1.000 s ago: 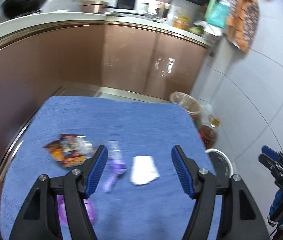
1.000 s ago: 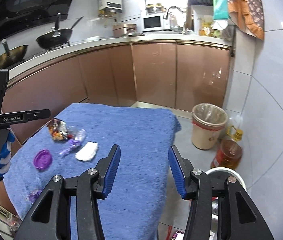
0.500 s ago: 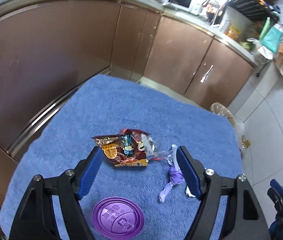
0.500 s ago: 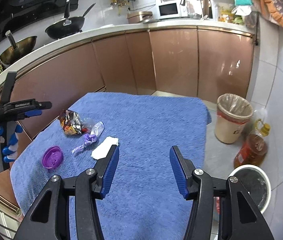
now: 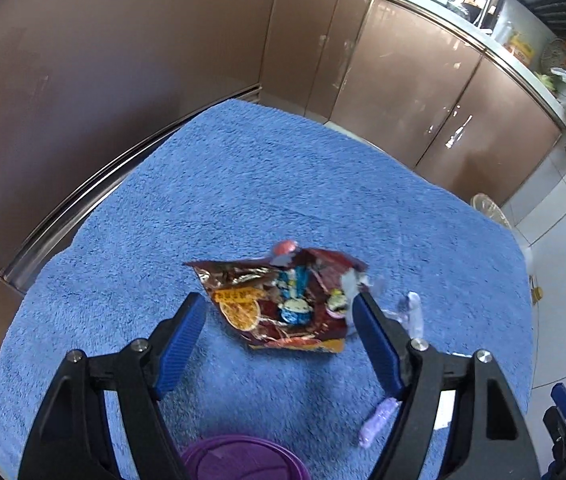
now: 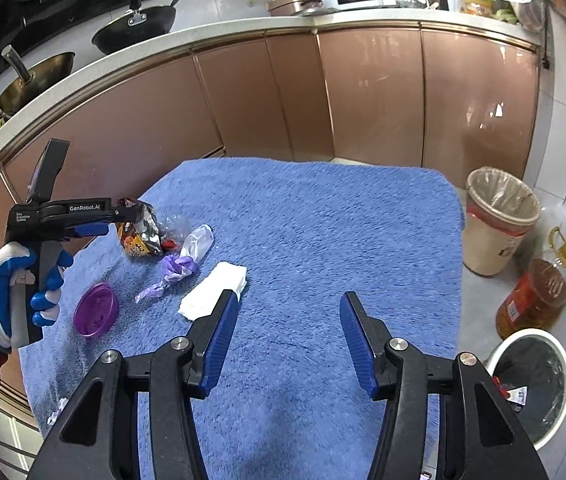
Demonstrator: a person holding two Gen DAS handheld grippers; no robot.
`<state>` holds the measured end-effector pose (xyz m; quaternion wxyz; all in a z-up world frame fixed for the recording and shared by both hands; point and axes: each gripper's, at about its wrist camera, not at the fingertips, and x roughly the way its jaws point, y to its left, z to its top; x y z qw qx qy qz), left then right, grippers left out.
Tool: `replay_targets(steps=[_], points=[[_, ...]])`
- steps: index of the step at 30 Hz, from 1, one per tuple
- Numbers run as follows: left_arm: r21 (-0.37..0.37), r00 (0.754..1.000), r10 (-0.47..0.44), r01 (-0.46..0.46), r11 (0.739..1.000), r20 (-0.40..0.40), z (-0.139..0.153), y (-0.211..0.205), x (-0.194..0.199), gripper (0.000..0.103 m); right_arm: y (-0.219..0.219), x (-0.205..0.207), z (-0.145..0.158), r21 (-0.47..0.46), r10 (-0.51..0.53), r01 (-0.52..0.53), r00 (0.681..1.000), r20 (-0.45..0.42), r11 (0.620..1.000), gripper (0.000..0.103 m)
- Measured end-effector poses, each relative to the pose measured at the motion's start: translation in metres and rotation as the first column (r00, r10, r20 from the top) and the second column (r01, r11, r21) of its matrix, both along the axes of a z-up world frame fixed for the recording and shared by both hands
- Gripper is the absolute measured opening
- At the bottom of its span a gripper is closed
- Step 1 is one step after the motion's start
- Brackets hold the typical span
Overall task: Collect trash
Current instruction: 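Move both open grippers back over the table toward the snack bag, then grasp the colourful snack bag with the left gripper while the right gripper grasps the white tissue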
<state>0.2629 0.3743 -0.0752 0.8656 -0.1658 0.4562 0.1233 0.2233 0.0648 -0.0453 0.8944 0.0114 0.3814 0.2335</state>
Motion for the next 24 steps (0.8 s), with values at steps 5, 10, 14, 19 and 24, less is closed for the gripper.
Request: replay_targets(steps=[5,10,14,19,24], points=[[-0.039,1.000,0.022,-0.022,0.999,-0.003,-0.008,0.016,0.003,0.074,0.012,0.007,-0.008,-0.003,0.024,-0.024,1.000,-0.017,1.000,0.053],[-0.102,0.999,0.044,-0.043,0.994,0.007,-0.014,0.031,-0.006,0.069,0.023,0.017,-0.018,0.002,0.047,-0.047,0.998,-0.046,0.999,0.053],[-0.147,0.999,0.037,-0.035,0.989,0.009,-0.018,0.041,-0.011,0.048,0.033,0.025,-0.026,0.018,0.068,-0.067,0.995,-0.076,0.998,0.053],[-0.171,1.000,0.007,-0.003,0.985,0.023,-0.017,0.042,-0.014,0.030,0.045,0.031,-0.035,0.029,0.096,-0.093,0.990,-0.104,0.995,0.053],[-0.187,0.999,-0.008,0.015,0.982,0.042,-0.015,0.043,-0.018,0.017,0.055,0.038,-0.044,0.026,0.109,-0.107,0.985,-0.131,0.994,0.052]])
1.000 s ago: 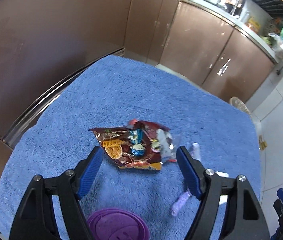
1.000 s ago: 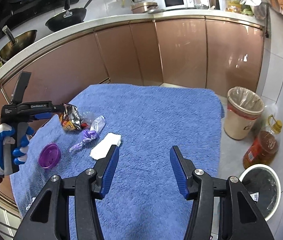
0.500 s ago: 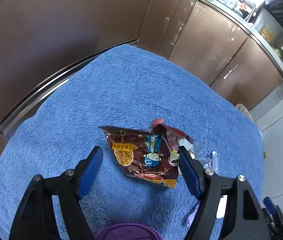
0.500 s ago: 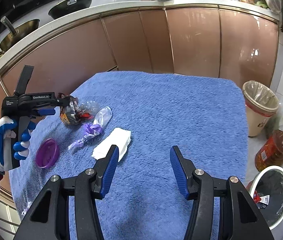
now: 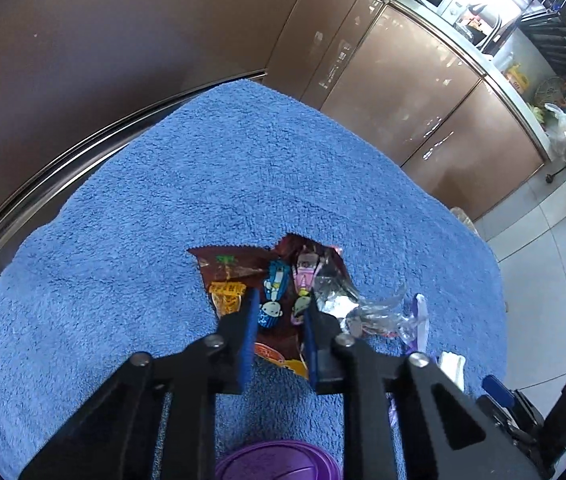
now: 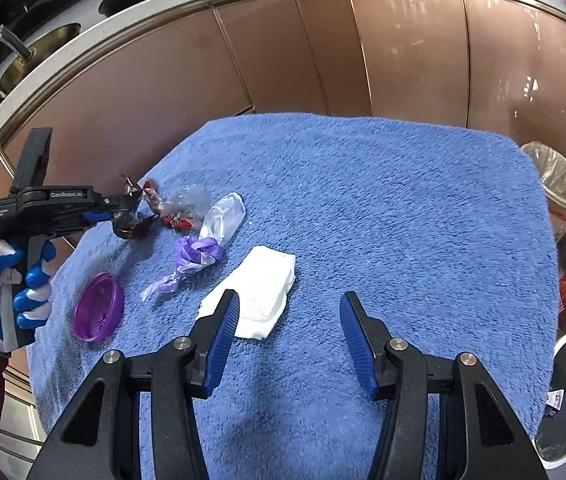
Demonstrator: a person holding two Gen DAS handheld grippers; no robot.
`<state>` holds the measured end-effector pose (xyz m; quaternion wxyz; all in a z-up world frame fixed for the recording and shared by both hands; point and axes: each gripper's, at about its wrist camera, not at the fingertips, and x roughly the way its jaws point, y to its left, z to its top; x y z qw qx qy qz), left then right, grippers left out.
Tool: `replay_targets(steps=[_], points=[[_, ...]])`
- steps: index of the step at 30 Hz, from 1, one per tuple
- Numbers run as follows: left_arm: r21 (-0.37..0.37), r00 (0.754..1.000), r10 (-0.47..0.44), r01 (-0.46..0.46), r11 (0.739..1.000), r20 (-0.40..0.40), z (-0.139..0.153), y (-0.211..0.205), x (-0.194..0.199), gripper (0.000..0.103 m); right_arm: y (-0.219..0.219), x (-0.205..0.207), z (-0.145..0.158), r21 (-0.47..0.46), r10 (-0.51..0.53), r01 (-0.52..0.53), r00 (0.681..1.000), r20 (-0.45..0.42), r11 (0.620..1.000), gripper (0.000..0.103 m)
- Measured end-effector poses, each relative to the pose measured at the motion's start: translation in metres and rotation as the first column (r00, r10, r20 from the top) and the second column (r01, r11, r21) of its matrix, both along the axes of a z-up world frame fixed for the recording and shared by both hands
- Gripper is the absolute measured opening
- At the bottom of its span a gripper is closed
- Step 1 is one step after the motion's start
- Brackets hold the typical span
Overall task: Collect trash
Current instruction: 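Grasp the colourful snack bag with the left gripper while the right gripper grasps the white tissue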
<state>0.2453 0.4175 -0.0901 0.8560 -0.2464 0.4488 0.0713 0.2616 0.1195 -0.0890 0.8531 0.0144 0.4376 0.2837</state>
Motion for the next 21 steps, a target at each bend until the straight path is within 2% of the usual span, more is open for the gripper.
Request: replay_targets(steps=[7,12,15,16,17,21], points=[[-0.040,1.000,0.001,0.000,0.999,0.028,0.000,0.006,-0.011,0.005,0.012,0.010,-0.013,0.009,0.015,-0.015,0.999,-0.048,1.000,0.048],[-0.055,0.999,-0.002,0.005,0.998,0.054,0.002,0.007,-0.017,0.002,0.022,0.017,-0.020,0.003,0.025,-0.025,0.998,-0.065,1.000,0.039],[-0.065,0.998,-0.003,0.008,0.998,0.068,0.003,0.007,-0.020,0.001,0.026,0.021,-0.022,-0.007,0.024,-0.025,0.998,-0.065,1.000,0.027],[-0.065,0.997,-0.002,0.007,0.998,0.071,0.004,0.007,-0.020,0.001,0.028,0.021,-0.022,-0.011,0.029,-0.030,0.997,-0.064,0.999,0.013],[-0.066,0.997,-0.002,0.007,0.998,0.077,0.005,0.008,-0.021,0.001,0.029,0.021,-0.022,-0.015,0.034,-0.035,0.998,-0.060,0.999,0.007],[-0.069,0.996,-0.001,0.007,0.998,0.094,0.013,0.009,-0.025,0.000,0.030,0.016,-0.020,-0.021,0.042,-0.043,0.998,-0.037,0.999,0.003]])
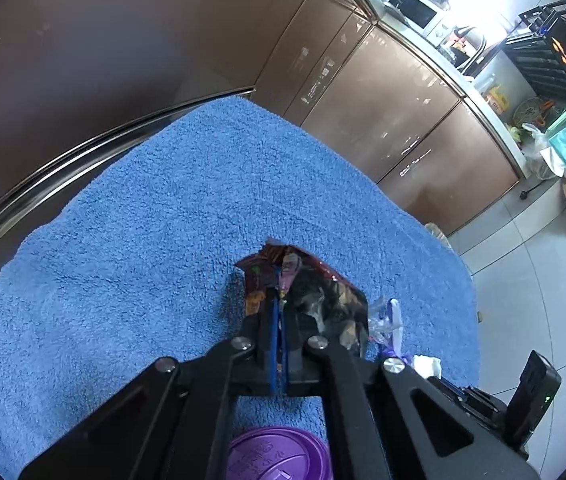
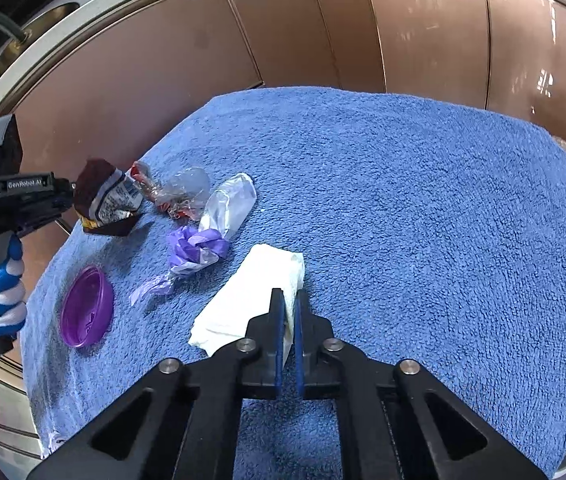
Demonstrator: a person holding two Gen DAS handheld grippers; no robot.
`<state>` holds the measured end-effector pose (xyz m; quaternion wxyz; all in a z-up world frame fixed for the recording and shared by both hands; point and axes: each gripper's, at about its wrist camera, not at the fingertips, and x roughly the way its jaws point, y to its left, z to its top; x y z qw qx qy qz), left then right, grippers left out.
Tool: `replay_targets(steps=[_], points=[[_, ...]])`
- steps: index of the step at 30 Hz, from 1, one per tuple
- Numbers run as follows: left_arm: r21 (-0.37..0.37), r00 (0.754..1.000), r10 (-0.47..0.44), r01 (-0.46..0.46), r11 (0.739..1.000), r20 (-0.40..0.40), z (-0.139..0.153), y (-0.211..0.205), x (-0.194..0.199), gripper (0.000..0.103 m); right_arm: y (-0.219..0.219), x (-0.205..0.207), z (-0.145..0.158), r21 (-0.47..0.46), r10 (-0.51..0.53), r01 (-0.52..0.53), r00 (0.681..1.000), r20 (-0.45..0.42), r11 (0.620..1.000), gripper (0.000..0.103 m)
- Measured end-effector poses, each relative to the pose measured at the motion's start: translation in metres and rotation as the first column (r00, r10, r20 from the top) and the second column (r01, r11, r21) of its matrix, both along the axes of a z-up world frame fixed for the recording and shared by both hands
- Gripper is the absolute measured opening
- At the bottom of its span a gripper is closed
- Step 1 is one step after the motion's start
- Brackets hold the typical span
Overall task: Collect trash
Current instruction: 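Grasp the colourful snack bag with the left gripper while the right gripper grasps the white tissue, then carry the snack bag and tissue to the bin and open both grippers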
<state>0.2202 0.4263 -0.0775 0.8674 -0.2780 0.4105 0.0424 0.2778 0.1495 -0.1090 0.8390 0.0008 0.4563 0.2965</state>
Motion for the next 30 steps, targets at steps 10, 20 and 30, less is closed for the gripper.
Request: replay_targets(steps=[10,20,30], points=[[-0.004,0.999,0.000,0.000,1.000,0.045,0.028,0.000,-0.019,0.000,-0.025,-0.024,0.028,0.029,-0.028,0.026,0.998,0.056,0.999,0.003],[0.007,0.993,-0.047,0.047,0.999,0.111,0.072,-0.024,-0.048,0.000,-0.066,-0.066,0.074,0.053,-0.080,0.073,0.987,0.142,0.996,0.003],[0.004,0.971,-0.169,0.171,0.985,0.167,0.109,-0.096,-0.057,0.000,-0.135,-0.108,0.109,0.074,-0.179,0.167,0.960,0.216,0.983,0.003]])
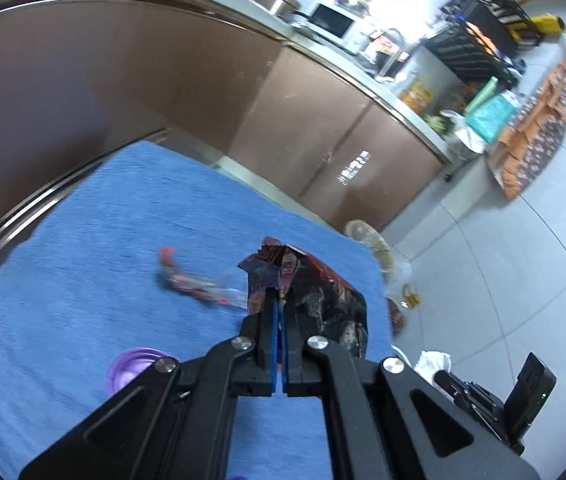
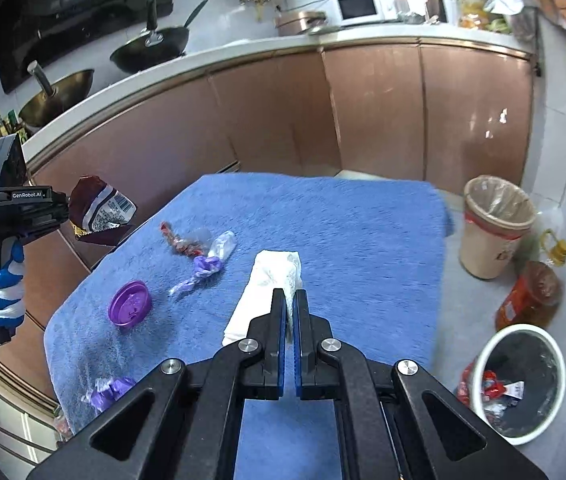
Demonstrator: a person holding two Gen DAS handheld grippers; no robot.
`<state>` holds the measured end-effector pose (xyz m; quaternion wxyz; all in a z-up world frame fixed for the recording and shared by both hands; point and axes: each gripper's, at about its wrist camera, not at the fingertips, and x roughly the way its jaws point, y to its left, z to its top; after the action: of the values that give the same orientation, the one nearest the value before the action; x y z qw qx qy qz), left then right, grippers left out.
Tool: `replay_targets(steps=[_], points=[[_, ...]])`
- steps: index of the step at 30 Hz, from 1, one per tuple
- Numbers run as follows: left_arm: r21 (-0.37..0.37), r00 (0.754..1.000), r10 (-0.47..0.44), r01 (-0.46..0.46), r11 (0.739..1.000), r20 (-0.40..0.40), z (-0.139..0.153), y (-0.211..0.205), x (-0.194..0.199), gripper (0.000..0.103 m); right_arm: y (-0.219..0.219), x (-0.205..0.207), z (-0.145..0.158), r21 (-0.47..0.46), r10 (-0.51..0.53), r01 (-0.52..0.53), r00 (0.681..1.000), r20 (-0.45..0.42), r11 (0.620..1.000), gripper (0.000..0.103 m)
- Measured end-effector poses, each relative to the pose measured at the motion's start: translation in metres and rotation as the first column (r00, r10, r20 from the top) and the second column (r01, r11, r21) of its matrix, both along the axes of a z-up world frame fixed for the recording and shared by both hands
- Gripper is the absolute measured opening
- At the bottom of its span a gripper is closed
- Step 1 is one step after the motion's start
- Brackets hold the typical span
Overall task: Collect trash
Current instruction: 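Carry the snack bag and tissue to the bin and open both grippers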
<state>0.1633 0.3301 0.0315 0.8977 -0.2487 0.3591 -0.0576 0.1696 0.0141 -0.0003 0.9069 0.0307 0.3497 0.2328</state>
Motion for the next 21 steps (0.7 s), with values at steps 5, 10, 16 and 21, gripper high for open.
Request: replay_targets(steps=[5,10,16,21], points=[[-0.011,0.995,-0.104,0.104,0.995,0.005,0.007,-0.060,0.016,0.000,-0.051,-0.015,0.008,0.000,-0.089,0.089,0.996,0.021,0.996,0.003],[-0.017,0.974,-0.228,0.228,0.973,0.000,0.006,-0.135,0.038,0.000,-0.110,-0.024,0.008,-0.023,-0.215,0.216,0.976,0.030,0.976,0.003],[-0.014,0.930,-0.366,0.365,0.931,-0.030,-0.006,-0.229,0.066,0.000,-0.166,-0.028,-0.004,-0.085,-0.347,0.350,0.937,0.045,0.933,0.003],[-0.020,0.883,-0.463,0.463,0.886,-0.072,-0.028,-0.306,0.092,0.001,-0.201,-0.021,-0.021,-0.148,-0.432,0.435,0.900,0.057,0.888,0.003]])
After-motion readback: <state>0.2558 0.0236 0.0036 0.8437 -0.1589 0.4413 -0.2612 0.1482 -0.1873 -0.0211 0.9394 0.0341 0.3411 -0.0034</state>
